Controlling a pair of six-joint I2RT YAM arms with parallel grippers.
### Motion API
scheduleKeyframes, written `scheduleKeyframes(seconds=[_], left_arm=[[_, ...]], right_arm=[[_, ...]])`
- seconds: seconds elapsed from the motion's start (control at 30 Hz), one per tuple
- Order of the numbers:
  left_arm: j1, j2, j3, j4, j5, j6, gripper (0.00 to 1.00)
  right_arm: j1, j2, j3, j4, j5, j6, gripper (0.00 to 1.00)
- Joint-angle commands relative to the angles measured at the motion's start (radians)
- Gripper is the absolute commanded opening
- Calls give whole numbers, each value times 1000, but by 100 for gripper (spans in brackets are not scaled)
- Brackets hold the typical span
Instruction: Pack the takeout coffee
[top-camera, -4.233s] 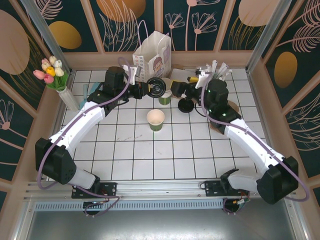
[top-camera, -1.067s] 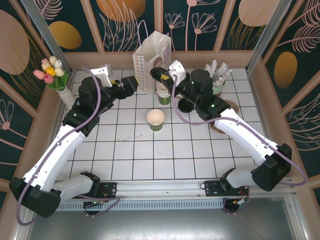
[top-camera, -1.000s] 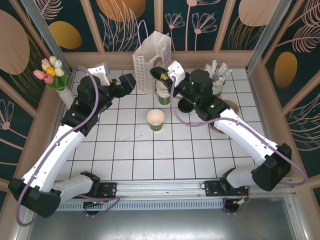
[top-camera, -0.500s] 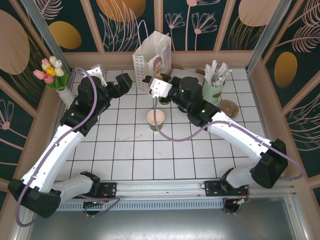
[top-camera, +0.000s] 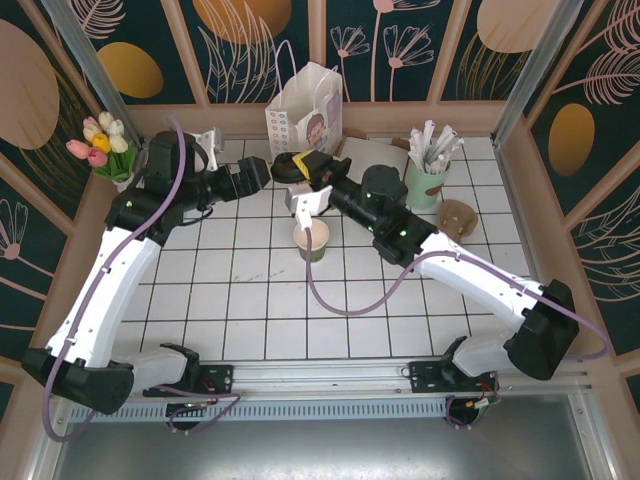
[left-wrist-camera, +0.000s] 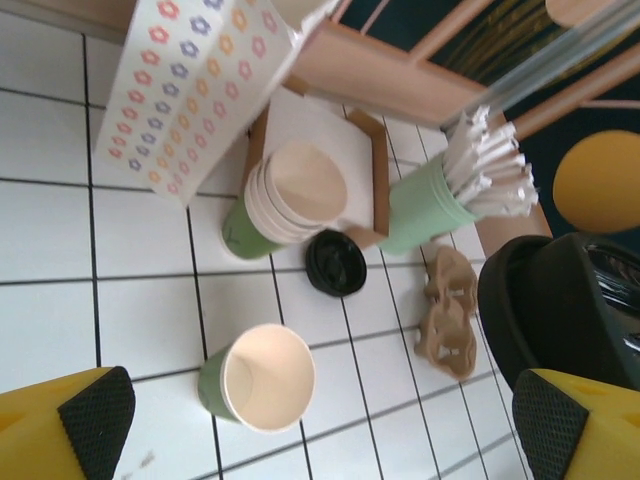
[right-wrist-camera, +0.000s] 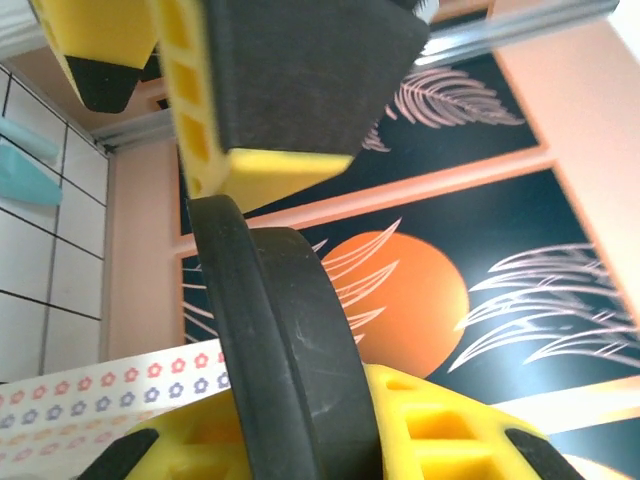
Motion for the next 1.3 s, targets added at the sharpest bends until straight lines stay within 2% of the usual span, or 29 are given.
scheduleKeyframes(seconds=[0.0, 0.17, 0.3, 0.5, 0.63, 0.77, 1.07, 1.27], left_arm=[[10, 20, 83, -94, 97, 64, 99], [12, 49, 154, -153, 134, 124, 98], [12, 77, 192, -225, 169, 192, 91], [11, 75, 195, -293, 132, 327, 86], [12, 76, 159, -282, 222, 357, 80], [12, 85, 137, -301, 259, 407, 71], [10, 36, 9, -257, 260, 450, 66], [10, 26, 2, -232, 322, 444, 63]], right_arm=[[15, -10, -40, 96, -61, -267, 1], [10, -29, -60, 58, -96, -439, 0], [-3, -44, -92, 23, -145, -572, 0], [-12, -62, -121, -15, -248, -687, 0], [-20, -50, -140, 34, -288, -704, 0], [-20, -51, -163, 74, -324, -713, 1], [-13, -73, -165, 21, -363, -694, 0], [-7, -67, -144, -33, -370, -705, 0]])
